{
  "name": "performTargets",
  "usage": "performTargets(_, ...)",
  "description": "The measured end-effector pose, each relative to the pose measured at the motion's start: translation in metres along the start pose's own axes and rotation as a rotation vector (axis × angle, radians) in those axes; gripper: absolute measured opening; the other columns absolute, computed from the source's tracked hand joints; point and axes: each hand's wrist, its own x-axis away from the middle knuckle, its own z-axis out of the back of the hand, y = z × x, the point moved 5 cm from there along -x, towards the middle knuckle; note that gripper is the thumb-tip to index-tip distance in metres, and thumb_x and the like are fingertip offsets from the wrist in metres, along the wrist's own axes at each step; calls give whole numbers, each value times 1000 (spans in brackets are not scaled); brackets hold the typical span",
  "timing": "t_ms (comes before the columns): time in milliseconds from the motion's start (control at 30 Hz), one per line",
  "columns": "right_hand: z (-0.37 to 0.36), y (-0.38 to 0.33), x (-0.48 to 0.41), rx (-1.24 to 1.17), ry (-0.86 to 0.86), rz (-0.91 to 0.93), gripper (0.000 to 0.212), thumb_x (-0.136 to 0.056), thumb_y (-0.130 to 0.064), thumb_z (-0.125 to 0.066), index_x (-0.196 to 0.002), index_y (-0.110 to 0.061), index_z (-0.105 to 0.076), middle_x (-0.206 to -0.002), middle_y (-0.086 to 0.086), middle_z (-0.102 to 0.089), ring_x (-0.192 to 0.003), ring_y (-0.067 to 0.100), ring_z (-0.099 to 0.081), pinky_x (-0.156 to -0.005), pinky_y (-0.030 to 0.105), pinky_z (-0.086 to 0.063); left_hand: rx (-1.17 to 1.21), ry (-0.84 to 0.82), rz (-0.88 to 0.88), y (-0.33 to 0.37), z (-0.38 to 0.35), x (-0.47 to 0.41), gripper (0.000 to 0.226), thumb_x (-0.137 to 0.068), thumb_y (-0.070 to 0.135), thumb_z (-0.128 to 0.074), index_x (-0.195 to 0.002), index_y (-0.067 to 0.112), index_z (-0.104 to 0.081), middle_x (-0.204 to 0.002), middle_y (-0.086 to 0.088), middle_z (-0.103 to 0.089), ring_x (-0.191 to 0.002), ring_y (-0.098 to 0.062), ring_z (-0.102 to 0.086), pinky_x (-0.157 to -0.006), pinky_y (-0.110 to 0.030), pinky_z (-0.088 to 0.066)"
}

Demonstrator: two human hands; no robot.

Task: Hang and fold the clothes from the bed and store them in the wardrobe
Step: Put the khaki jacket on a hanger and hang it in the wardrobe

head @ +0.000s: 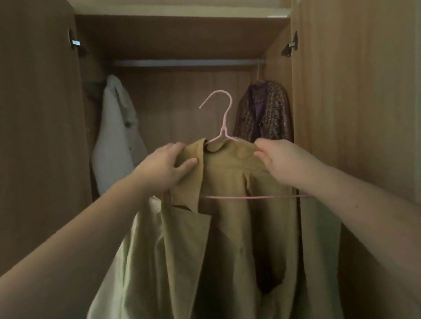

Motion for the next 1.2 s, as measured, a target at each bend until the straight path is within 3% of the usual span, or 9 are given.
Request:
performTargets(100, -26, 21, -30, -84, -38, 16, 21, -102, -33, -47, -83, -27, -54, -78, -7, -60, -72, 13, -57, -59, 31, -41, 3, -119, 36, -21, -18, -27, 27, -96, 56, -46, -98, 33, -60, -94, 12, -63, -95, -18, -62, -77, -37, -47)
performTargets(267, -73, 48, -58, -262, -184, -49, 18, -97, -37, -56, -91, -25, -67, -84, -7, -67, -79, 10, -62, -64, 27, -44, -142, -36, -31, -44, -33, -54, 28, -101, 47, -43, -102, 26, -61, -99, 0, -67, -94, -24, -61, -76, -37, -45)
performTargets(433, -94, 65, -67, -335, -180, -115, 25, -92, -50, -59, -92, -25, -61, -86, -8, -65, -81, 13, -62, -61, 26, -41, -193, -7, -73, -57, -46, -78, 27, -101, 50, -42, -101, 31, -60, -92, 5, -64, -88, -23, -60, -68, -35, -40)
performTargets(533, -105, 63, -61, -382, -374, -138, 53, -70, -58, -77, -110, -34, -52, -104, -19, -61, -92, 1, -60, -70, 22, -45, -255, -1, -125, -64, -48, -89, 26, -100, 50, -42, -96, 29, -58, -87, 5, -62, -85, -23, -60, -65, -34, -37)
performTargets(633, -117, 66, -55, -270, -513, -167, 76, -69, -34, -83, -134, -24, -45, -117, -12, -60, -99, 13, -63, -76, 27, -54, -294, 20, -168, -75, -40, -94, 24, -98, 53, -42, -89, 32, -52, -76, 11, -56, -82, -24, -61, -62, -33, -37)
performTargets(767, -123, 85, -52, -369, -534, -245, 21, -78, -17, -77, -98, -16, -69, -85, 1, -75, -82, 25, -72, -70, 34, -58, -277, 43, -164, -94, -26, -96, 17, -98, 52, -43, -84, 43, -44, -78, 7, -55, -84, -29, -62, -66, -36, -45)
performTargets(867, -126, 89, -52, -438, -484, -244, 16, -92, -19, -66, -106, -28, -65, -101, -5, -73, -95, 15, -69, -87, 36, -56, -276, 43, -163, -102, -27, -98, 24, -99, 50, -42, -88, 30, -50, -87, -4, -65, -85, -32, -62, -73, -42, -51)
performTargets(1033, -135, 89, -53, -502, -343, -301, 23, -100, -28, -54, -117, -42, -51, -113, -10, -67, -94, 5, -64, -71, 20, -50, -217, 24, -151, -115, -34, -101, 25, -100, 46, -45, -92, 24, -55, -90, -8, -66, -87, -33, -63, -76, -44, -51)
performTargets(1200, -150, 96, -39, -928, -547, -382, 76, -81, -23, -79, -144, -35, -36, -135, -17, -52, -117, 0, -56, -90, 18, -49, -176, 11, -124, -129, -52, -98, 22, -100, 43, -47, -94, 24, -57, -93, -9, -68, -90, -34, -64, -77, -41, -50)
